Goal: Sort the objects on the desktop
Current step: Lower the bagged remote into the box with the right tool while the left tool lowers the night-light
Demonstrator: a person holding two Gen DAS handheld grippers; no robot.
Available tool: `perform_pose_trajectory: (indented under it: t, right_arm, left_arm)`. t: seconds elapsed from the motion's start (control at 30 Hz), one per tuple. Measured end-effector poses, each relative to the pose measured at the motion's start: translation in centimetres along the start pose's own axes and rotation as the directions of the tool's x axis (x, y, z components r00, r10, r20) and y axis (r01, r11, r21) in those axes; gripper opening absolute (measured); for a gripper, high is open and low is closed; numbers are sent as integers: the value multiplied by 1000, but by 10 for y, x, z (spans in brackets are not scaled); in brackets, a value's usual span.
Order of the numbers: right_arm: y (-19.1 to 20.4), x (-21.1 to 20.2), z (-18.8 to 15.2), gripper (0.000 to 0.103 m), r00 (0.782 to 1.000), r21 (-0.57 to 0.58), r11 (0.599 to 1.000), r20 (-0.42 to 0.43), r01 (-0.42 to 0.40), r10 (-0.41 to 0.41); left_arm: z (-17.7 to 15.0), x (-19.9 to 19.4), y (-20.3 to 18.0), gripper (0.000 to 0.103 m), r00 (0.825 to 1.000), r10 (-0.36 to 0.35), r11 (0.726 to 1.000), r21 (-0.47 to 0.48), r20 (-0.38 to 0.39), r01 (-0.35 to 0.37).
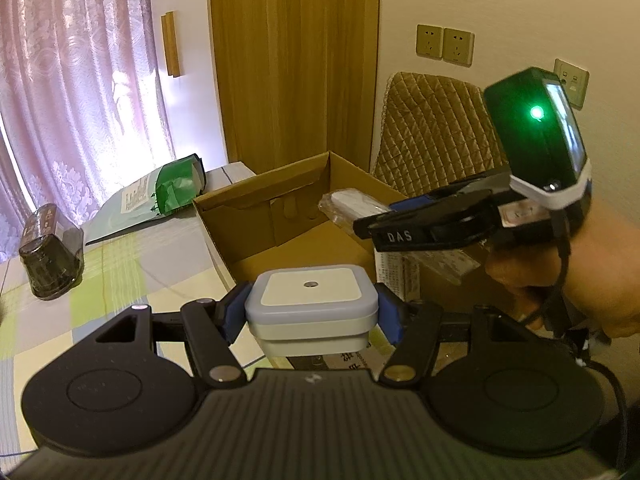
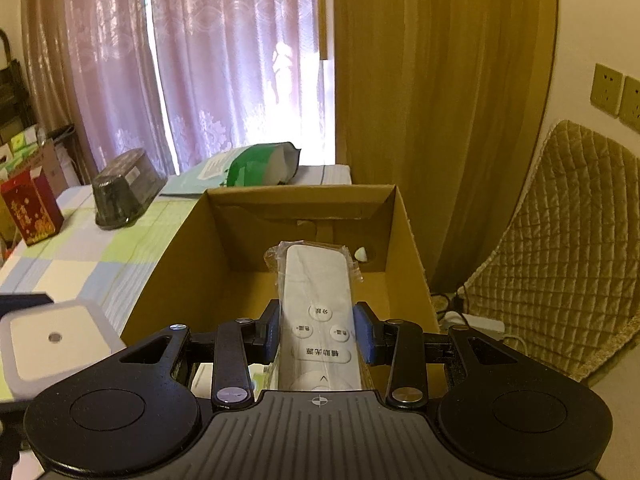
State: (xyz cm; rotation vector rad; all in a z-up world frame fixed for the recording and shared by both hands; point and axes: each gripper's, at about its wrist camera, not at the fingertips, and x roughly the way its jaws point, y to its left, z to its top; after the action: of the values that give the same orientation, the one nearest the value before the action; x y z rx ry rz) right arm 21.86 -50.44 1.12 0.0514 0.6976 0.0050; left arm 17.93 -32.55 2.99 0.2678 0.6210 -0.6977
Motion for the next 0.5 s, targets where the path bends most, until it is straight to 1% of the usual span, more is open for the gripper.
perform_pose_trajectory:
  t: [0.23,0.5]
  right_arm:
    - [-8,-3,1,37,1000,25,1000,23,-1,1]
    - [-12,-14,-22,37,1000,46,999,-13,-8,9]
  left_arm:
    - [4,13,-2,60,1000,-4,1000,12,-2,4]
    - [9,24,-6,60,1000,-15,1000,14,-2,15]
